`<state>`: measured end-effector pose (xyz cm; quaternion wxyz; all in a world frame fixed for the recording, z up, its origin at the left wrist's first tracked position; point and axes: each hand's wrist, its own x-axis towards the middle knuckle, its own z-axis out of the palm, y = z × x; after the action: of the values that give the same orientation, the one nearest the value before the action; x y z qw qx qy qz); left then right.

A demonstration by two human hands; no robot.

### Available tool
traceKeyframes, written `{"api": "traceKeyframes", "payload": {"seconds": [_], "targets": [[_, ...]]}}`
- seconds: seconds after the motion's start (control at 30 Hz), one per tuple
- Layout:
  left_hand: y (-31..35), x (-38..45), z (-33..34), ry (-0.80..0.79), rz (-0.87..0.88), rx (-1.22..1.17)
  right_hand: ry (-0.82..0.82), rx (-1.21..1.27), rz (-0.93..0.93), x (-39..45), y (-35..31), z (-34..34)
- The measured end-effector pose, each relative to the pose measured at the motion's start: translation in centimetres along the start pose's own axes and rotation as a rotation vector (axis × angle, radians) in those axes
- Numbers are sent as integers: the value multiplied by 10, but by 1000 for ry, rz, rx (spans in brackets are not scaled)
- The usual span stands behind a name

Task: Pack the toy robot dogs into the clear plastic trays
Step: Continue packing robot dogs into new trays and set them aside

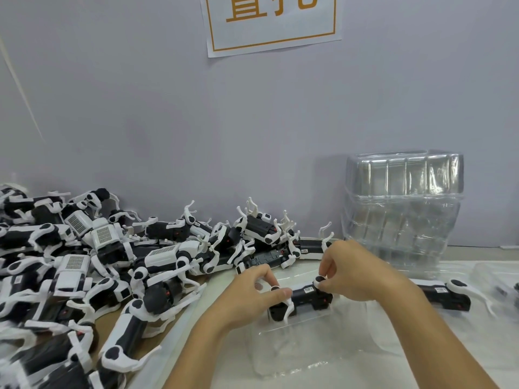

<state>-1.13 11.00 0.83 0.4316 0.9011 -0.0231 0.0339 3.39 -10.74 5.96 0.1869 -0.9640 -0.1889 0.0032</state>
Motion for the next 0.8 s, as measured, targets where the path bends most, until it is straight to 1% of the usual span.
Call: {"api": "traceKeyframes", "payload": {"seconds": [0.17,0.4,0.7,0.8], "targets": [[2,-1,1,4,0,-9,42,49,39,3,4,8],[5,0,2,0,-19,-1,15,110,66,3,7,9],[4,3,2,-18,-43,13,-5,61,76,1,2,6],[2,2,2,57,-21,-80,-16,-25,50,1,-2,6]]}}
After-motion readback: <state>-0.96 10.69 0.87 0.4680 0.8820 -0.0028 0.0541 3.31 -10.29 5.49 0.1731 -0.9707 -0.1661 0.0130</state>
